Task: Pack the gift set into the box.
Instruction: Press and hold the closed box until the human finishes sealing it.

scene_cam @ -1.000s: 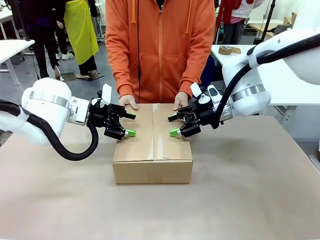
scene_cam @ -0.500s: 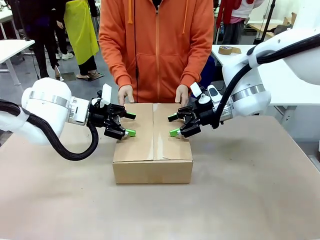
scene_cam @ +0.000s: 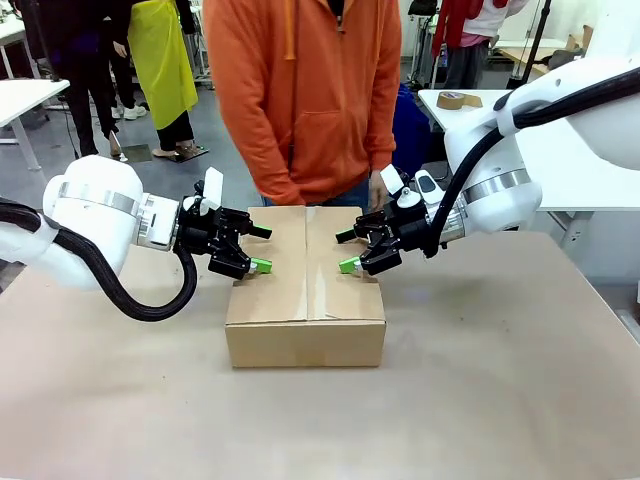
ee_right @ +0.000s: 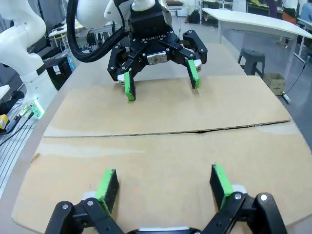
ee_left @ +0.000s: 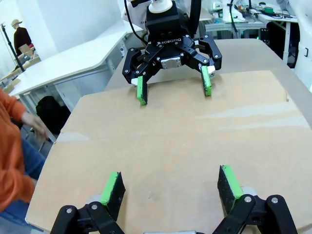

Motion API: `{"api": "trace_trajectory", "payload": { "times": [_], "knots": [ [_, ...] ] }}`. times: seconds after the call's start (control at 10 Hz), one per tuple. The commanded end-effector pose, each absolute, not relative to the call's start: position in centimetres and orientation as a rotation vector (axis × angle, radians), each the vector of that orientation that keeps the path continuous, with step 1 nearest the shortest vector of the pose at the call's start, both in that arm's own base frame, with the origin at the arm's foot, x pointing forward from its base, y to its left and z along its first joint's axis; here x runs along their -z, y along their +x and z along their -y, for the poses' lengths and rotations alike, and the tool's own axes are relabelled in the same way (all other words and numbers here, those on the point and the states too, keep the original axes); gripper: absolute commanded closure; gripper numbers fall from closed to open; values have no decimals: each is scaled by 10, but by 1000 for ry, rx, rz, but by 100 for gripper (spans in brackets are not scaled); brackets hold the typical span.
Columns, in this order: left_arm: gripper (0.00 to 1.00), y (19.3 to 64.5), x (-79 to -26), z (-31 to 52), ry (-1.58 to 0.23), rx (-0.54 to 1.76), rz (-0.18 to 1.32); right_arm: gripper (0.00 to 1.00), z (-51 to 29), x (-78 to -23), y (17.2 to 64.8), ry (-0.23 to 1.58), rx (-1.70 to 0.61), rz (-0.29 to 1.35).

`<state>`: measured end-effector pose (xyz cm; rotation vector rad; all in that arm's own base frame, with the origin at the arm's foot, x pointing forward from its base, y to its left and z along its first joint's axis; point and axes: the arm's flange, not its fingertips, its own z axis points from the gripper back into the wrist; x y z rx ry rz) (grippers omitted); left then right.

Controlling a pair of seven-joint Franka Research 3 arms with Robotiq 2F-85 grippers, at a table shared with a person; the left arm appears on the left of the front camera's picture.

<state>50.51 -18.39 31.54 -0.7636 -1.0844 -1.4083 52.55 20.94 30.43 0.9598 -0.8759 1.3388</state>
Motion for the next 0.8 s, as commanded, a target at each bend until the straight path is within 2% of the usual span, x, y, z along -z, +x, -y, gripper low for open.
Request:
{"api": "trace_trajectory", "payload": {
  "times": [0.0, 0.7],
  "knots": [
    [0, 504, -312, 182, -760, 1416, 1094, 0, -209, -301, 525, 957, -1346, 880],
    [0, 504, -312, 182, -760, 1416, 1094, 0, -209, -301, 525, 957, -1346, 880]
  ]
}}
